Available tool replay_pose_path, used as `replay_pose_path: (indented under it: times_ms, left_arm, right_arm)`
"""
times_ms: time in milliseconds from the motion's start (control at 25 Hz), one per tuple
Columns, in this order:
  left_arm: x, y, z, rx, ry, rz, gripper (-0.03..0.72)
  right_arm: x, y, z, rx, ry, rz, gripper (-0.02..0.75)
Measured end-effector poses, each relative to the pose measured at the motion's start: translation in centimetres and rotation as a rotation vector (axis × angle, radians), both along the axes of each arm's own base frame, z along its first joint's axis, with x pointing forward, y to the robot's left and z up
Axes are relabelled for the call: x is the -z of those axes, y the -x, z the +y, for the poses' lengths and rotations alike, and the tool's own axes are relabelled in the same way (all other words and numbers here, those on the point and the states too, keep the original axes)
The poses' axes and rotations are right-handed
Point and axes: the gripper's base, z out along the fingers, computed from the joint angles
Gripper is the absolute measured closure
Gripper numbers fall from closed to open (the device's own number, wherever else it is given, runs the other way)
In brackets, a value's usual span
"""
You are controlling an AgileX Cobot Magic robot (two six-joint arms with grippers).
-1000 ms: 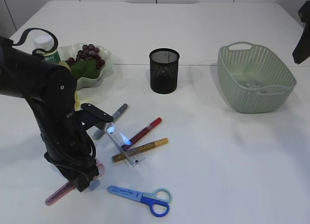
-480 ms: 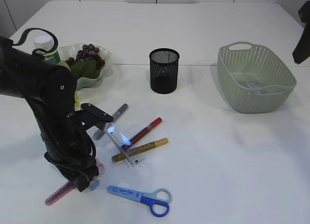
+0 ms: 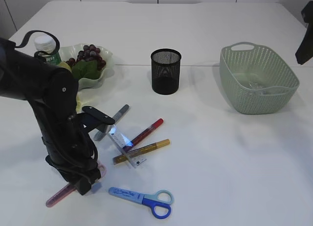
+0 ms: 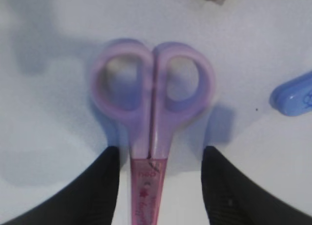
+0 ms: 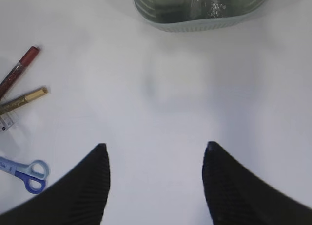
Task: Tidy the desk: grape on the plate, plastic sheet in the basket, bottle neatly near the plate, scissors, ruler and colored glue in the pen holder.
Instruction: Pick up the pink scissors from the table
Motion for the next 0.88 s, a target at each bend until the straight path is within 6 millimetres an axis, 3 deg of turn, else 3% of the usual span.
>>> replay_pose_path:
  times_ms: [400,880]
  left_arm:
    - [0.17,-0.04,-0.03,-0.001,-0.002,0.004,0.316]
    - [0.25,-0.04,-0.03,-0.001,-0.003,0.006,0.47]
  right_arm:
    - [0.0,0.0,0.0,0.0,0.0,0.0,0.263]
    - [0.0,0.0,0.0,0.0,0.0,0.0,0.263]
